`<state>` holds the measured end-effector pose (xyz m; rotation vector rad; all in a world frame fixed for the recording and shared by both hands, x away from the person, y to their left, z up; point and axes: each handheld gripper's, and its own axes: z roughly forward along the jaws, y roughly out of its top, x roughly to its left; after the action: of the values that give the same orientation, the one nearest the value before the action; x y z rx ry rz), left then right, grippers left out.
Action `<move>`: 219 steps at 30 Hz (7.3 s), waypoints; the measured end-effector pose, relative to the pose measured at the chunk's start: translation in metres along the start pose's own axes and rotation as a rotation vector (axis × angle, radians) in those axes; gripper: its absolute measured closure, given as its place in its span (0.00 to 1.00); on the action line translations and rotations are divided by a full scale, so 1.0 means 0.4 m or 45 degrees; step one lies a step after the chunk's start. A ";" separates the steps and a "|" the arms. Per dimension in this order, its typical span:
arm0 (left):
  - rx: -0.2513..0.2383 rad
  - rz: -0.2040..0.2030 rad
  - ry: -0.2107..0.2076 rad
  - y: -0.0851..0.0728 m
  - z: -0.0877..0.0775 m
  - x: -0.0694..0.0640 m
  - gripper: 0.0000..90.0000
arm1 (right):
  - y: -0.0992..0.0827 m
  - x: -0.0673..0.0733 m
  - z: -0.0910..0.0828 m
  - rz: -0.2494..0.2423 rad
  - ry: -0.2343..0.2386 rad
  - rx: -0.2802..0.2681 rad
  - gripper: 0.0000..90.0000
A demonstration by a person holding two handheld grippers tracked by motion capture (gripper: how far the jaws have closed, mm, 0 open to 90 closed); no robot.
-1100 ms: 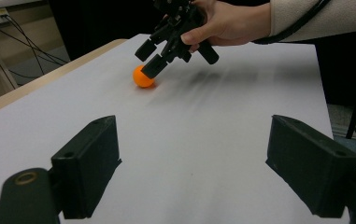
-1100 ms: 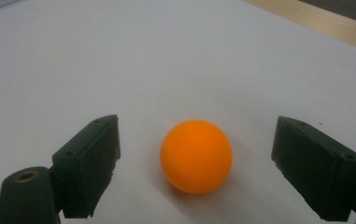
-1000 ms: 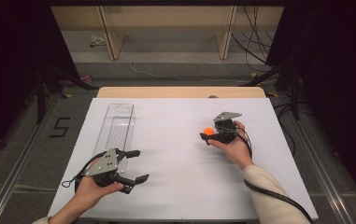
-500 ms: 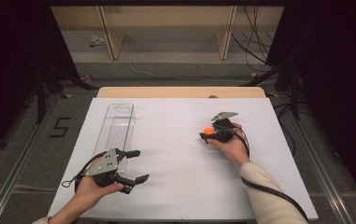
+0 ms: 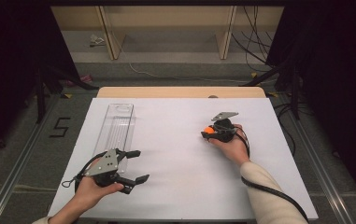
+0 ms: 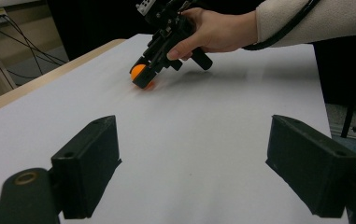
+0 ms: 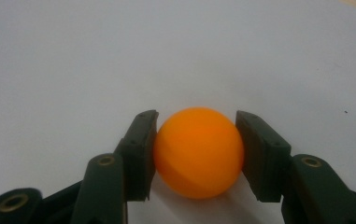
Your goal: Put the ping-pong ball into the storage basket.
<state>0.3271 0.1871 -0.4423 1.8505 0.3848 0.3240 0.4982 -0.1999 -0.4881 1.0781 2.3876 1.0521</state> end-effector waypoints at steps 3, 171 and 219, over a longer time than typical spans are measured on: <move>0.000 0.000 0.000 0.000 0.000 0.000 0.18 | 0.003 0.001 -0.003 -0.001 0.003 -0.009 0.57; 0.007 0.005 -0.017 0.001 0.003 -0.006 0.18 | 0.163 0.206 -0.059 -0.190 0.195 -0.261 0.57; 0.007 0.006 -0.020 0.002 0.003 -0.009 0.18 | 0.183 0.242 -0.040 -0.212 0.220 -0.258 0.57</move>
<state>0.3244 0.1842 -0.4423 1.8587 0.3714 0.3116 0.4626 -0.1029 -0.4225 0.7332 2.3872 1.3389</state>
